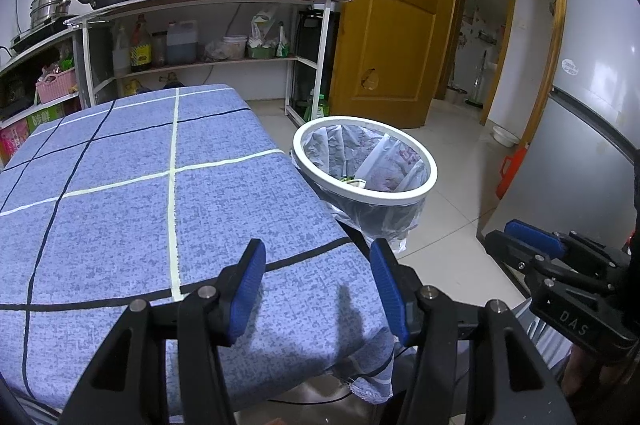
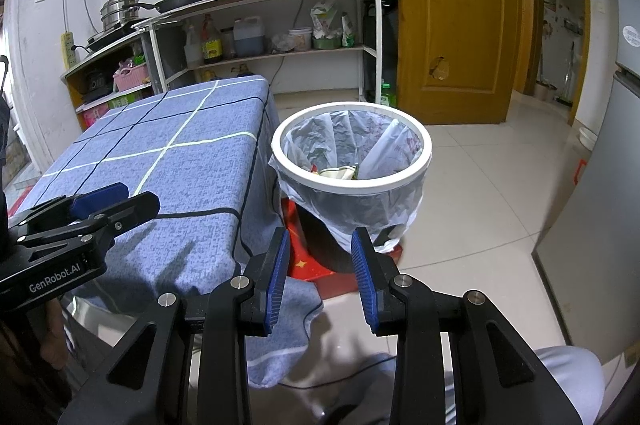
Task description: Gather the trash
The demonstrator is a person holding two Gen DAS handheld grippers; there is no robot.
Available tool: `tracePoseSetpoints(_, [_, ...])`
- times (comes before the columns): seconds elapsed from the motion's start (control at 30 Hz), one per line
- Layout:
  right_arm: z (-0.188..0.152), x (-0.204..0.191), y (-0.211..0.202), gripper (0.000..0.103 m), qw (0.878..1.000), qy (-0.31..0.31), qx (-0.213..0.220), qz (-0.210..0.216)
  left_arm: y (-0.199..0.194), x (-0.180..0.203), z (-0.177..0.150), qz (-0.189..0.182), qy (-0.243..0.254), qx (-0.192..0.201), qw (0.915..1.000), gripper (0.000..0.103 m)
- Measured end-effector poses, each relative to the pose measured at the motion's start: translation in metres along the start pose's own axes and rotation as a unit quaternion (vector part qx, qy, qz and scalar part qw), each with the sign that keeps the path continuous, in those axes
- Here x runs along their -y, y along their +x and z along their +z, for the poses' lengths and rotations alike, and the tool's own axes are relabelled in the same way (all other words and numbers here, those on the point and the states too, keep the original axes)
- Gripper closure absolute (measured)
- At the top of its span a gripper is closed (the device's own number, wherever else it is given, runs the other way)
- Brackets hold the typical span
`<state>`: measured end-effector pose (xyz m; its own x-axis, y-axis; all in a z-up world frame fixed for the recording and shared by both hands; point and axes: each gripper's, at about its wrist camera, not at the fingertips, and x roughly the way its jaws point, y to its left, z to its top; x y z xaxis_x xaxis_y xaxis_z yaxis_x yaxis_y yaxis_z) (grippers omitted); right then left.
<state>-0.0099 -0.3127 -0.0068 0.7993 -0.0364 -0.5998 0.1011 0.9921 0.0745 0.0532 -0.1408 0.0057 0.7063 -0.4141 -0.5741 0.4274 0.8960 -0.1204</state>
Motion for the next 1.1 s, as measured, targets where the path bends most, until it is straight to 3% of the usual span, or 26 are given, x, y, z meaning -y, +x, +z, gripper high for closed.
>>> tracePoseSetpoints(1.1, [0.0000,-0.0022,0.0004,0.070,1.000,-0.004,-0.002,0.005,-0.0022,-0.0023,0.0000,0.017,0.002,0.003,0.9999,0.046])
